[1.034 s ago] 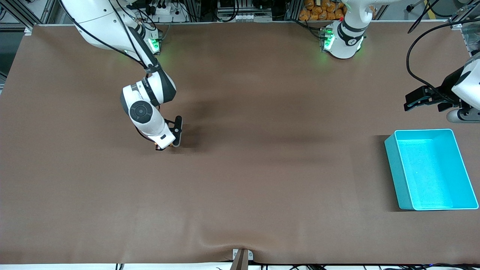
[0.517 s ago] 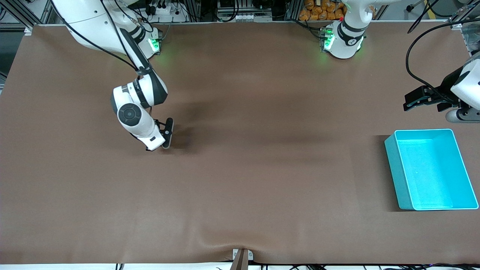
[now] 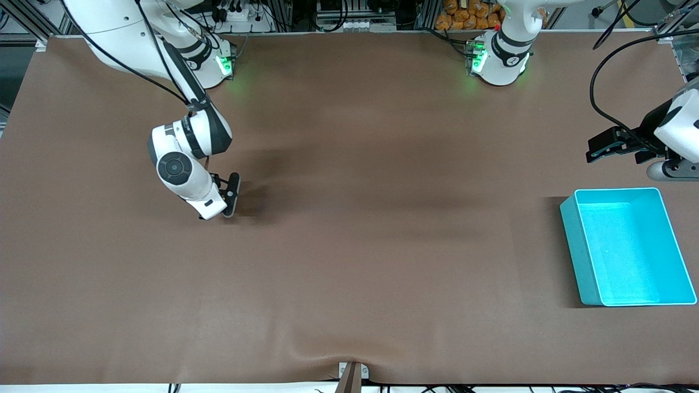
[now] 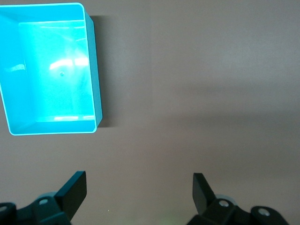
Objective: Wind and store yellow beetle car
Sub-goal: 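Drag the car backward along the table with the right gripper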
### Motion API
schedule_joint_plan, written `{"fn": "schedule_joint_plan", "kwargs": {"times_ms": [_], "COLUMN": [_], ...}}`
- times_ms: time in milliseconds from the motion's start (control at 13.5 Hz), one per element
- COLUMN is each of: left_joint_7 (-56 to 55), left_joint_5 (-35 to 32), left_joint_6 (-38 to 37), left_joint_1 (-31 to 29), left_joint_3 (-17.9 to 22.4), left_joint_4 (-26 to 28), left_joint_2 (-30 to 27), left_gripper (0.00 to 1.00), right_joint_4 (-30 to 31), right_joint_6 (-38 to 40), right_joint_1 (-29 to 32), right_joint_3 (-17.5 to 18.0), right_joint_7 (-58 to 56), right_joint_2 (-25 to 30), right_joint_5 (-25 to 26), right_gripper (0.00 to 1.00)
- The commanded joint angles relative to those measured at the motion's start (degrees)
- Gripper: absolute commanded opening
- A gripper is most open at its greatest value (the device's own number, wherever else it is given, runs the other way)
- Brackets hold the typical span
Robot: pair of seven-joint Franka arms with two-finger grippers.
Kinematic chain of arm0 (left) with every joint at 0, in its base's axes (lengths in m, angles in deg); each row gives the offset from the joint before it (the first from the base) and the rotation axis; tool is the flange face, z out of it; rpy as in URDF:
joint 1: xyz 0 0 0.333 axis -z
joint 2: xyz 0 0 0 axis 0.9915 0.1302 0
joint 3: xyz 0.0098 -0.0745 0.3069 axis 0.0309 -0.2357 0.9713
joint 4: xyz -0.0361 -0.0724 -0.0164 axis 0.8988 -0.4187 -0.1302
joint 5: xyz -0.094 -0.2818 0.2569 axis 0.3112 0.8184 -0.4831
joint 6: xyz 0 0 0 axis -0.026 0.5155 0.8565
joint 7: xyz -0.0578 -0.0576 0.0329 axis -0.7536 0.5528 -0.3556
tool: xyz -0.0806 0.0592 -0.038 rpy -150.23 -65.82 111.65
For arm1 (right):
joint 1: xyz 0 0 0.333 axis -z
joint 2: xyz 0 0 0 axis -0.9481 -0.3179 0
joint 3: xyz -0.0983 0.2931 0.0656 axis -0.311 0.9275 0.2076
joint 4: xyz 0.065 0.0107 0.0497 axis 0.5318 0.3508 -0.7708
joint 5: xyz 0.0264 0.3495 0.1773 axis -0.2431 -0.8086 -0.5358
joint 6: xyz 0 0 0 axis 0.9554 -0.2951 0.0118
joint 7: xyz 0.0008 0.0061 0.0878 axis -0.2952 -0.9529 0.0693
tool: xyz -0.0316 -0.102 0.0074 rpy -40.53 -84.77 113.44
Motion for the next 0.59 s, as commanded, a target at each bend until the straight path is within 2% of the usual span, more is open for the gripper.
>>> {"fn": "schedule_joint_plan", "kwargs": {"times_ms": [0,517], "left_joint_7": [0.1,-0.2], "left_joint_5": [-1.4,-1.5], "left_joint_6": [0.3,0.3], "left_joint_1": [0.2,0.3], "left_joint_3": [-0.2,-0.2], "left_joint_4": [-0.5,-0.5], "left_joint_2": [0.2,0.2], "left_gripper": [1.0,1.0], "right_joint_4": [1.5,2.1], "right_joint_6": [-3.5,-3.8], "right_joint_1": [4.2,7.7], "right_joint_3": [0.2,0.2], "right_joint_7": [0.0,-0.2], "right_joint_2": [-2.4,-2.4], "right_joint_5": [3.3,5.9], "right_gripper": [0.15,0.15]}}
